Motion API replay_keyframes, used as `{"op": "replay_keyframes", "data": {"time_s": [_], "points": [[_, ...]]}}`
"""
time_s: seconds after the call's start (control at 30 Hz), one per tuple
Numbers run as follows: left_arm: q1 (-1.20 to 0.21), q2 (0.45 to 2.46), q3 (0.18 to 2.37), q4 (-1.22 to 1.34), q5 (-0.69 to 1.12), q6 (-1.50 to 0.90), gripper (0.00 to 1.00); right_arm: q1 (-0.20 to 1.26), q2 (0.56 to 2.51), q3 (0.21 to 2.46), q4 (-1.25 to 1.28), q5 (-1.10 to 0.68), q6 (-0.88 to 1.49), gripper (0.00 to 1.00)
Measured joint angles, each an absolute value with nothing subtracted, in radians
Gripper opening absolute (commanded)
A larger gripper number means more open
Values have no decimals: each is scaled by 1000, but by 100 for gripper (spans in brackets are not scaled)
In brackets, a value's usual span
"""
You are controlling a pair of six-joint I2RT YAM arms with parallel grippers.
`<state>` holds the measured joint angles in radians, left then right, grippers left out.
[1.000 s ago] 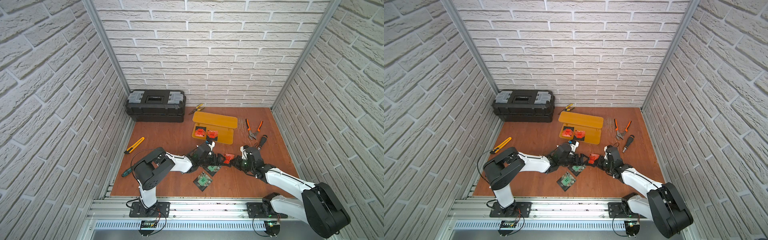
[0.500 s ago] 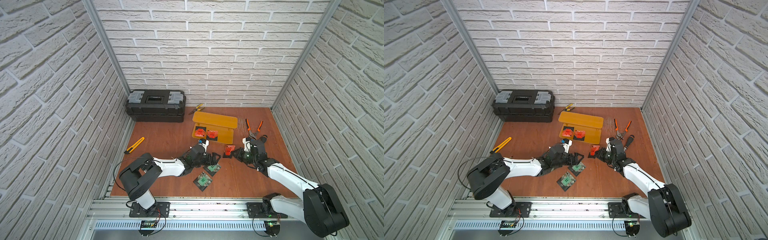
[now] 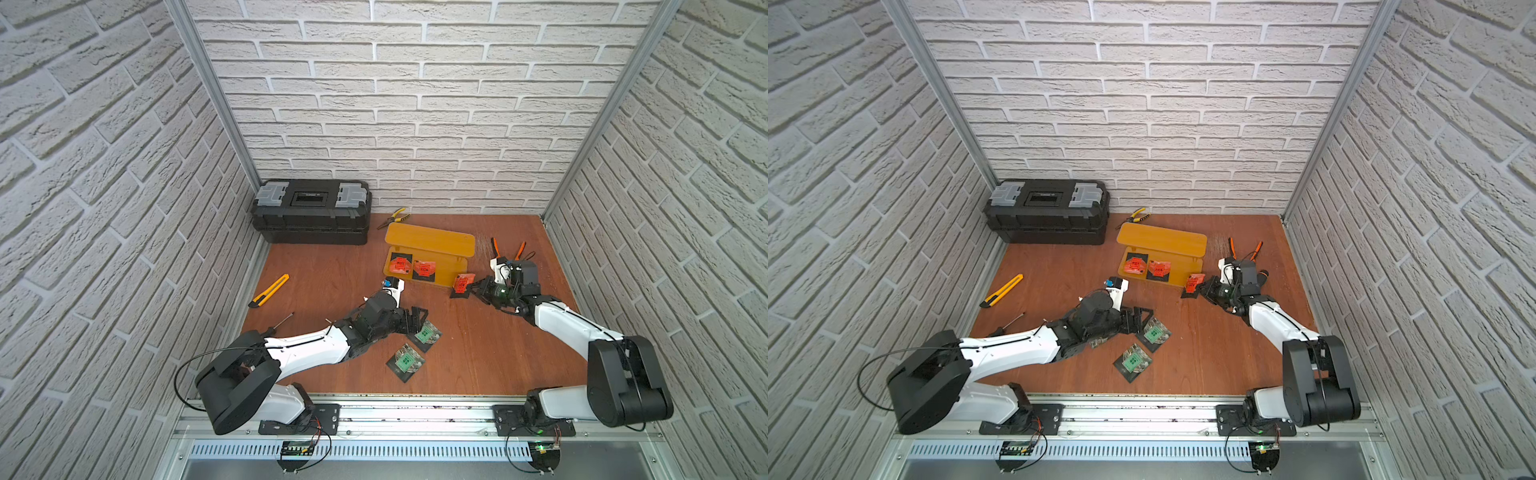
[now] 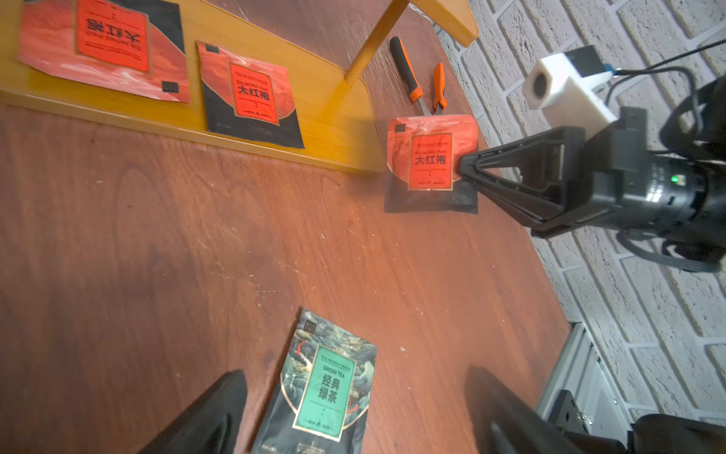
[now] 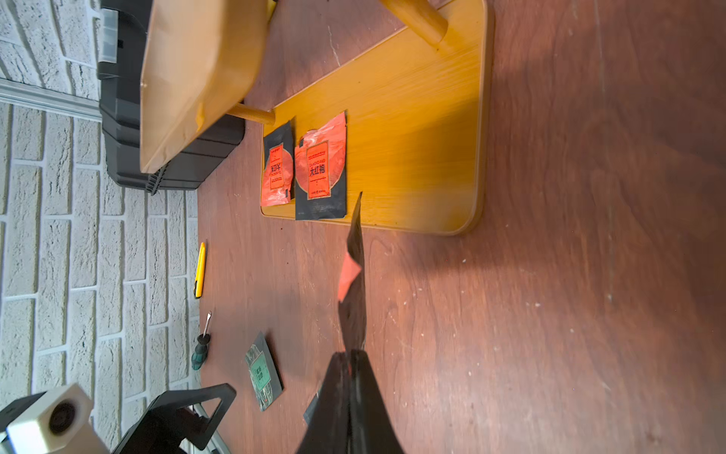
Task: Place the tea bags on the shelf by color
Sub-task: Place the tea bag on the shelf.
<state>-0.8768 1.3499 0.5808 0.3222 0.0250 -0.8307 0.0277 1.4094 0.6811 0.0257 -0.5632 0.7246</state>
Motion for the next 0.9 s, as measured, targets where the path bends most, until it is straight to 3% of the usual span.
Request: {"op": "replay_keyframes", "data": {"time_s": [0.9], "points": [[-864, 1250, 531, 238, -19, -804, 94, -29, 1830, 1026, -63, -678, 622, 5]]}}
